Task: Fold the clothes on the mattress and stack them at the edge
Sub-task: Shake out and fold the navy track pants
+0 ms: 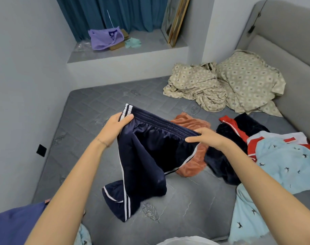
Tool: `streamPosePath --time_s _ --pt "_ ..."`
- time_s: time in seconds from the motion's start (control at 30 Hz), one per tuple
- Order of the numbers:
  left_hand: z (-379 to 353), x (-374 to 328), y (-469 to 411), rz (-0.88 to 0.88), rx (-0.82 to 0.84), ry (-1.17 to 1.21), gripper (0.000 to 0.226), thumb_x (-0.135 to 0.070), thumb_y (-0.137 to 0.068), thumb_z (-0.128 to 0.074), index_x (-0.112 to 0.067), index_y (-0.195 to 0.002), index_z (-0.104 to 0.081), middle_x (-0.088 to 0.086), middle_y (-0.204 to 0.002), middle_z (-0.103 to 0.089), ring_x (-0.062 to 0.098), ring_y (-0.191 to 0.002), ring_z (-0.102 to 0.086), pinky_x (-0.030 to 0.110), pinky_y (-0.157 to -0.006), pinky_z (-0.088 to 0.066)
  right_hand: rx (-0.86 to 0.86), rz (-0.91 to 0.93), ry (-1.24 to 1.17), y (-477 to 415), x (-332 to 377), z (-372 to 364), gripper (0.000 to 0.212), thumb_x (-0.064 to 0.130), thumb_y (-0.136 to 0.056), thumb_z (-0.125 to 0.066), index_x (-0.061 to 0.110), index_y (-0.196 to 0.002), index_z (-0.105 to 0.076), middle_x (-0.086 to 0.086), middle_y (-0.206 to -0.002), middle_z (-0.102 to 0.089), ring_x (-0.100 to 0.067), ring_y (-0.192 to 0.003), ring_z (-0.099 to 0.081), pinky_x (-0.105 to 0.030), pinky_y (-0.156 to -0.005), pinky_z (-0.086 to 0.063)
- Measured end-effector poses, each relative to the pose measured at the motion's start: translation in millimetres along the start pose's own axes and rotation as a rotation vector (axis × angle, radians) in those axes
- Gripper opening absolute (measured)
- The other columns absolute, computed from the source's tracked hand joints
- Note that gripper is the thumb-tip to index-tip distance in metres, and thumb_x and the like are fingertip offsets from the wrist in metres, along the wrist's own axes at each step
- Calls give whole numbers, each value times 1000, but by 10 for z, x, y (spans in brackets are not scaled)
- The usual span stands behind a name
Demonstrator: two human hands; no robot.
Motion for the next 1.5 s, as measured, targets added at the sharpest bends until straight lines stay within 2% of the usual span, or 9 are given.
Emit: streamPosePath --time_s 0.1,0.33,0.47,0.67,1.0,1.1,1.3,1.4,1.5 --pt "100 -118 -8 2 -110 215 16 -24 -97 -54 -15 -94 -67 0 -94 -74 15 -89 -68 26 -81 -55 -116 64 -249 -22 239 210 25 31 -72 -79 22 -95 -77 0 -104 -74 -14 -98 -69 -24 -85 -52" --pt "229 -550 -50 -39 -129 606 33 -26 -99 -50 -2 -118 -62 12 -114 -69 24 -106 -66 29 -84 -55 -383 307 -572 104 1177 392 16 19 -91 -64 9 -81 -71 -6 -80 -74 -17 -72 -70 -27 -70 -56" --pt "373 -956 -34 -117 -70 620 46 -32 -98 -47 1 -129 -55 17 -127 -61 28 -119 -59 36 -99 -49 -411 485 -611 364 1864 561 17 18 -93 -59 5 -83 -64 -8 -76 -71 -18 -69 -67 -27 -68 -54" --pt "708 -1677 71 -357 -142 581 34 -27 -100 -45 -4 -119 -61 12 -118 -68 23 -110 -64 28 -84 -55 -433 603 -620 631 2720 656 17 21 -89 -66 7 -90 -56 -9 -79 -68 -18 -69 -66 -25 -68 -55" --pt "1307 -2531 349 -598 -166 521 29 -25 -101 -44 -8 -112 -65 12 -116 -68 24 -108 -65 28 -83 -55 -438 736 -652 797 3663 594 27 37 -91 -63 10 -87 -68 -3 -87 -76 -14 -81 -72 -20 -62 -54" --pt "1440 -2560 230 -570 -257 548 28 -22 -101 -44 -9 -111 -66 10 -109 -71 22 -100 -67 27 -80 -56 -503 669 -619 658 3756 581 28 38 -91 -64 13 -79 -68 2 -78 -75 -7 -68 -71 -15 -54 -51" --pt "1203 -1568 -38 18 -248 540 32 -24 -101 -43 -2 -114 -63 8 -91 -73 19 -79 -70 29 -73 -53 -469 218 -697 93 2987 211 21 22 -96 -59 3 -87 -61 -3 -63 -67 -14 -50 -63 -17 -41 -47" --pt "1053 -1264 -41 18 -224 546 34 -26 -102 -42 -3 -114 -65 10 -104 -72 20 -86 -71 30 -75 -55 -449 160 -837 -20 2671 -32 22 18 -99 -53 -2 -106 -59 -11 -80 -68 -21 -67 -64 -28 -60 -54" --pt "762 -1265 9 -71 -193 534 34 -26 -102 -43 -6 -123 -61 12 -120 -67 26 -110 -64 41 -98 -48 -378 166 -852 -22 2606 -337 26 20 -100 -51 -2 -106 -63 -16 -96 -69 -28 -84 -66 -34 -70 -54"
Point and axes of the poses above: each hand's wrist, its own y-axis away from the middle knuckle, its own z-axis out of the back of the hand, x = y × z, the point moved 4 cm from there along -y, towards the middle knuckle
